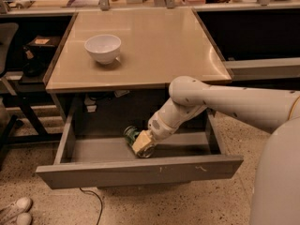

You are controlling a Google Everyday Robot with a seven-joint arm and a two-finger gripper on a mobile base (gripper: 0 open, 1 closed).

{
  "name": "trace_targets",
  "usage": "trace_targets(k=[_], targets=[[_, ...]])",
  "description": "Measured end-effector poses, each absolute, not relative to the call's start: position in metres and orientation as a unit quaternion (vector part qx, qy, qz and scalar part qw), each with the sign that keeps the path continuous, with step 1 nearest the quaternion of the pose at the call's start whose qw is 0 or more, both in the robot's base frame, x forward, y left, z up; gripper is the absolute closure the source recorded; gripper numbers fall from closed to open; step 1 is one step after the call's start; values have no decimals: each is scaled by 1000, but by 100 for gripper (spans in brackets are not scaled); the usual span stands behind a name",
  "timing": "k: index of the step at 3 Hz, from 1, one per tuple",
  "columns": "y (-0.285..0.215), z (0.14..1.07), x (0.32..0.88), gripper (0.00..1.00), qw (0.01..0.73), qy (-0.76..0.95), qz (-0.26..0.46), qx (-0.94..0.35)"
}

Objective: Place green can into top drawer

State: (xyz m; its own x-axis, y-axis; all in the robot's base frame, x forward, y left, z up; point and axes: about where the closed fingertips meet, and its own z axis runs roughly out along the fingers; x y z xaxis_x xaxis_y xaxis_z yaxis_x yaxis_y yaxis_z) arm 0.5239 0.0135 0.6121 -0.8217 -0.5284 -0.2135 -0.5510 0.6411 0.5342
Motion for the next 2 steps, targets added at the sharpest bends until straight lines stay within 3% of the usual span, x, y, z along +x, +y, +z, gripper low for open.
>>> trace_targets(k=[2], targets=[[14, 612, 524, 11, 19, 906, 301, -298]])
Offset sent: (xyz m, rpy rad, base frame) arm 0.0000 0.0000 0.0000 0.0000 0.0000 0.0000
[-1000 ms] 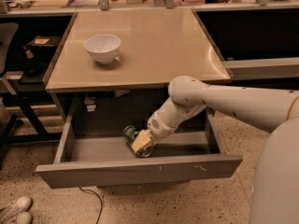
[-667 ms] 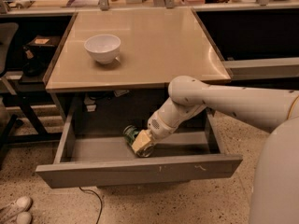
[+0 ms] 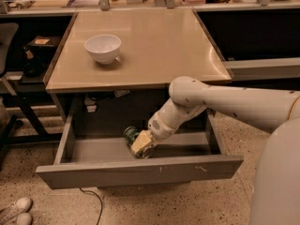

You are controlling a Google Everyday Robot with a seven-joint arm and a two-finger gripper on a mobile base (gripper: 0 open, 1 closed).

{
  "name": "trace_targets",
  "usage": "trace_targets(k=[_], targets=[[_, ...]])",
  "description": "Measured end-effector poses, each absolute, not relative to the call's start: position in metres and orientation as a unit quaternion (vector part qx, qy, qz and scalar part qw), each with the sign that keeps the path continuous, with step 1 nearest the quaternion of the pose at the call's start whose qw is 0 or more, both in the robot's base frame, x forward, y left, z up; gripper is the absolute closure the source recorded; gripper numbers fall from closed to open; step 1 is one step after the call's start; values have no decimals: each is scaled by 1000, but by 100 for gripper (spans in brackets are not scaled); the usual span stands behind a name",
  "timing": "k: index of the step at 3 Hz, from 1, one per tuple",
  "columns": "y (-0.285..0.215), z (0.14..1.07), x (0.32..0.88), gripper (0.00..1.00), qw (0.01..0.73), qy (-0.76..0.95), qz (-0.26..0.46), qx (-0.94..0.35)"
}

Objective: Place green can into top drawer

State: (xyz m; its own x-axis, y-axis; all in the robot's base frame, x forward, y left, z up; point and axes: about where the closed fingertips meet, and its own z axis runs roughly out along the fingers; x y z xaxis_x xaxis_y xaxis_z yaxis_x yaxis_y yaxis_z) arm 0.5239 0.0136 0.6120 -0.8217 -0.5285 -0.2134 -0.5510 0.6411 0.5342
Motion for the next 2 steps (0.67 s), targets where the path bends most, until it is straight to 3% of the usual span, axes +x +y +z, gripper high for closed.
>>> trace_targets(k=[1, 2], targets=[[14, 612, 524, 0, 19, 906, 301, -298], [14, 612, 524, 0, 19, 906, 301, -298]])
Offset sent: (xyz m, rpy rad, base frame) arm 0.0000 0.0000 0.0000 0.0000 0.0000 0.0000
